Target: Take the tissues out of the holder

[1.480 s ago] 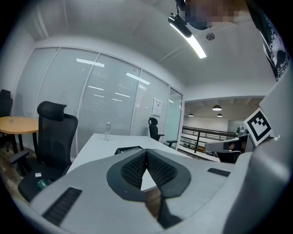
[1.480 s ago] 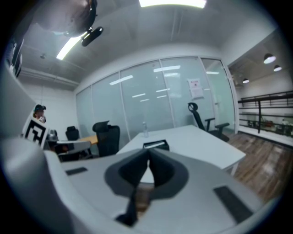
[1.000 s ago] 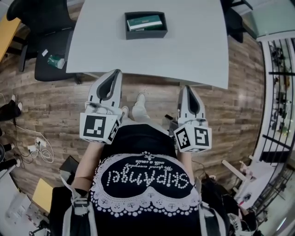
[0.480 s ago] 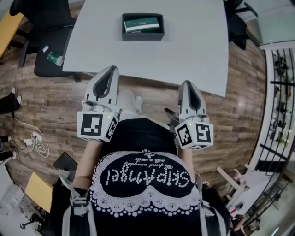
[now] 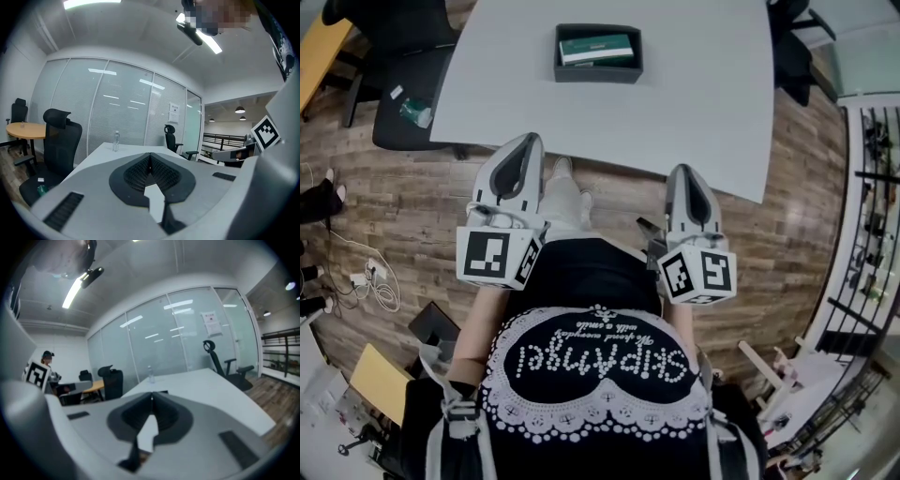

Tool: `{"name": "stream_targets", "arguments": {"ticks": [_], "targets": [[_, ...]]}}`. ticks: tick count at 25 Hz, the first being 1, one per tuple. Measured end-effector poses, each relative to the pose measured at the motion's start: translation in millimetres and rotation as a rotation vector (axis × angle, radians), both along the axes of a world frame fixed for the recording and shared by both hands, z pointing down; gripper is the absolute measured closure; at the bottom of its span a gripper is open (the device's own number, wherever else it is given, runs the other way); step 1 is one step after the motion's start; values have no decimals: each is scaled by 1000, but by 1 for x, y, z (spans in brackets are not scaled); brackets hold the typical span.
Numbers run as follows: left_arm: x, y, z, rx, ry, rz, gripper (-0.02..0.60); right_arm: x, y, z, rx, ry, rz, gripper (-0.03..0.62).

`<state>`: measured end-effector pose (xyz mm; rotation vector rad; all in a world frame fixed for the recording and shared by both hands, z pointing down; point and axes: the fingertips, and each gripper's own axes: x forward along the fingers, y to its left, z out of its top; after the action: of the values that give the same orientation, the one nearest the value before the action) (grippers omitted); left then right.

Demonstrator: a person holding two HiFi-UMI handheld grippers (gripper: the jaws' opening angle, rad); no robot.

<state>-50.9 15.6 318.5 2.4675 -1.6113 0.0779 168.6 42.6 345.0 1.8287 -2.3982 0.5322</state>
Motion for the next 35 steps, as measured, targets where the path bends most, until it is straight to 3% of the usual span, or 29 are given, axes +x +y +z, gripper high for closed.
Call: {"name": "stream_targets", "arguments": {"ticks": [7,22,27,35], "targets": [[-6,-32,11,-33,13,16,558,-8,-30,6,-28,8,8,562],[-35,-167,15,-66,42,93,558,-45,-150,-6,-41,26,60,562],[-36,-186,25,-96,41,127,558,-44,-165,6,-76,24,98,560],[-44,-195,34,-130,36,113,558,-47,-174,13,-103,21,99,560]]}}
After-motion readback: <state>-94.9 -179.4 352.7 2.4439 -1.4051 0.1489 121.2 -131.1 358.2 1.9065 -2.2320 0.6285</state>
